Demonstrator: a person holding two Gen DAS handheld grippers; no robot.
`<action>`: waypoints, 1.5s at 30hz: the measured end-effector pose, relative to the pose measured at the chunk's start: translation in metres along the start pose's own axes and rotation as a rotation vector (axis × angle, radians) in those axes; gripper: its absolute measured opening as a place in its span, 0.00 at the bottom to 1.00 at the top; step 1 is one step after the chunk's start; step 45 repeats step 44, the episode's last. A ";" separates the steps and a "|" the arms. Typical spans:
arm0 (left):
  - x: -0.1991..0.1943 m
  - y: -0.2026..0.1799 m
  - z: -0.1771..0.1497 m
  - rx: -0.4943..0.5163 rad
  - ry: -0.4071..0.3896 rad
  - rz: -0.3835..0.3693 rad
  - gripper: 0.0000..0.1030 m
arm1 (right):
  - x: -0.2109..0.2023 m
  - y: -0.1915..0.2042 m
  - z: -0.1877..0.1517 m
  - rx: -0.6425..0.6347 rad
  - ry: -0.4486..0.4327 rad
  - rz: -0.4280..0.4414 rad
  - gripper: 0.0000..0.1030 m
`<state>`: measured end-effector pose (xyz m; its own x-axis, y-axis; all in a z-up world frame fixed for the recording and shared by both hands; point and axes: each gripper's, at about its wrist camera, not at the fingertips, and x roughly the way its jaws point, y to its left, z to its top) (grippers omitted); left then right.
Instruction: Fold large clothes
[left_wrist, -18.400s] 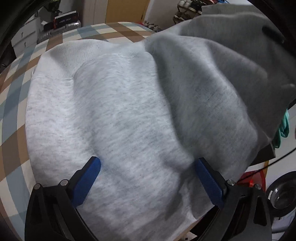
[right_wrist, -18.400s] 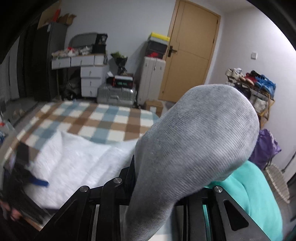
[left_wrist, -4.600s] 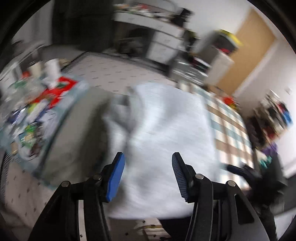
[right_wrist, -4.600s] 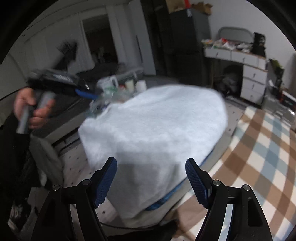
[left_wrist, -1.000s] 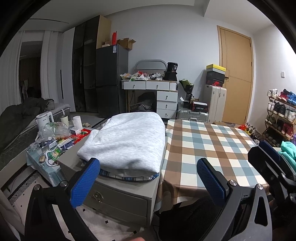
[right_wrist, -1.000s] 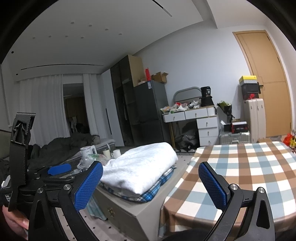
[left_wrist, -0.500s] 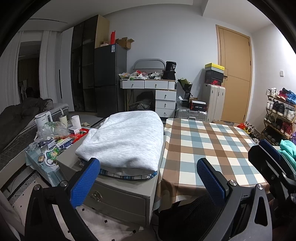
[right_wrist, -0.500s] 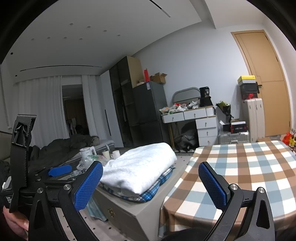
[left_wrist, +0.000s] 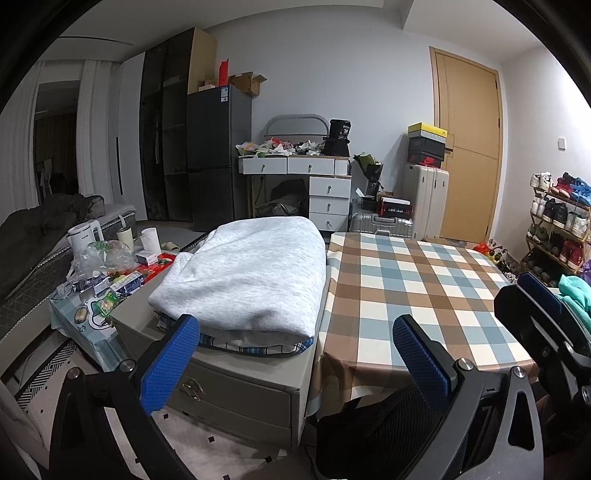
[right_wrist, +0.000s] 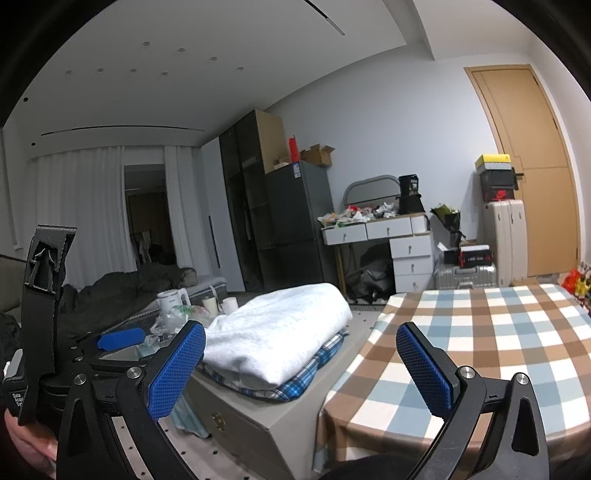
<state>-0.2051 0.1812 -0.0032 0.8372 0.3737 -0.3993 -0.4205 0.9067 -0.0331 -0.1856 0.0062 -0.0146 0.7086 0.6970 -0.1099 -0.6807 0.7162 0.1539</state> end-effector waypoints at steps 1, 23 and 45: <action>0.000 0.001 0.000 -0.002 0.002 0.001 0.99 | 0.000 0.000 0.000 0.000 -0.002 -0.003 1.00; 0.014 0.002 -0.004 0.003 0.017 -0.018 0.99 | 0.008 0.002 -0.005 -0.003 0.012 -0.029 1.00; 0.019 0.000 -0.004 0.029 0.013 -0.036 0.99 | 0.017 0.010 -0.006 -0.039 0.040 0.002 1.00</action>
